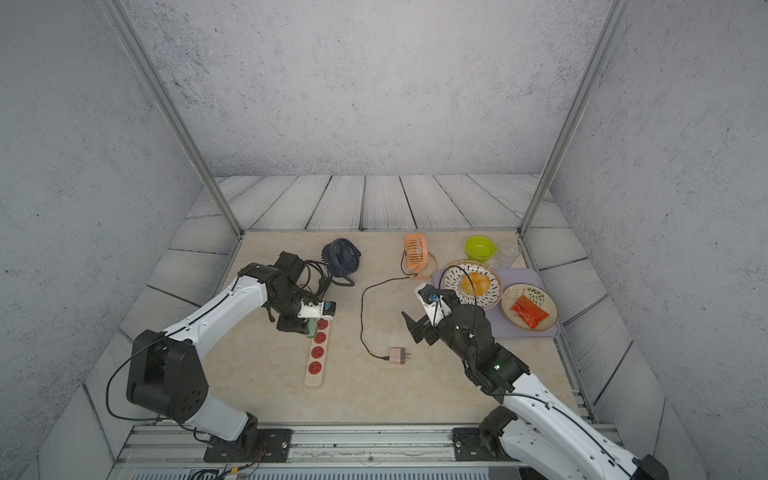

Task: Plug the desk fan into the power strip
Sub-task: Adjust the power cord in the socket.

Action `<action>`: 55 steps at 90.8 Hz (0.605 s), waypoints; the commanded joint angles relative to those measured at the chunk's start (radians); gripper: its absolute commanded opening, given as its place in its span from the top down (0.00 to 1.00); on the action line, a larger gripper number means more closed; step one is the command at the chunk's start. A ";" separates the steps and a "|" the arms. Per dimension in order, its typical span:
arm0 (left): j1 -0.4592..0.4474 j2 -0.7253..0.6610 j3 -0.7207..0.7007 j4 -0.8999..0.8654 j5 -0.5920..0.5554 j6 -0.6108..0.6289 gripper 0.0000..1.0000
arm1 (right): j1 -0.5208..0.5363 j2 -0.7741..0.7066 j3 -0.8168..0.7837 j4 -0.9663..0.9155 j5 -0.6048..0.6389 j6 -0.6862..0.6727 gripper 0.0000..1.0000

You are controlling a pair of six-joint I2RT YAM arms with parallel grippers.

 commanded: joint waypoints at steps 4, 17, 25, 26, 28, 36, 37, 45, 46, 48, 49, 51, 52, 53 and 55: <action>-0.008 0.037 0.044 0.010 -0.025 -0.021 0.63 | 0.002 -0.001 0.013 -0.005 0.002 0.002 0.01; -0.010 0.067 0.065 0.023 -0.029 -0.028 0.63 | 0.002 -0.003 0.011 -0.007 0.003 0.001 0.01; -0.010 0.081 0.077 0.030 -0.026 -0.029 0.63 | 0.001 -0.001 0.011 -0.005 0.004 0.001 0.01; -0.010 0.082 0.078 0.031 -0.025 -0.029 0.63 | 0.001 -0.002 0.011 -0.005 0.004 0.000 0.01; -0.011 0.085 0.080 0.032 -0.025 -0.028 0.63 | 0.001 -0.001 0.013 -0.005 0.003 -0.001 0.01; -0.013 0.102 0.092 0.039 -0.028 -0.026 0.63 | 0.001 0.000 0.013 -0.006 0.003 -0.001 0.01; -0.013 0.104 0.094 0.040 -0.029 -0.026 0.63 | 0.002 0.000 0.013 -0.005 0.003 -0.001 0.01; -0.014 0.120 0.105 0.052 -0.039 -0.026 0.63 | 0.001 0.000 0.011 -0.006 0.002 -0.001 0.01; -0.014 0.121 0.107 0.055 -0.040 -0.026 0.63 | 0.001 0.000 0.011 -0.005 0.002 -0.001 0.01; -0.014 0.125 0.112 0.056 -0.042 -0.026 0.63 | 0.001 0.000 0.011 -0.005 0.002 0.000 0.01; -0.014 0.127 0.113 0.058 -0.042 -0.027 0.63 | 0.002 0.000 0.011 -0.005 0.002 0.000 0.01; -0.014 0.131 0.119 0.061 -0.044 -0.027 0.63 | 0.001 0.000 0.010 -0.006 0.002 -0.001 0.01; -0.014 0.133 0.121 0.062 -0.045 -0.026 0.63 | 0.001 0.000 0.010 -0.005 0.003 -0.001 0.01; -0.014 0.135 0.124 0.063 -0.045 -0.026 0.63 | 0.001 0.001 0.011 -0.005 0.003 -0.001 0.01; -0.014 0.140 0.129 0.065 -0.048 -0.027 0.63 | 0.001 -0.001 0.011 -0.005 0.003 -0.001 0.01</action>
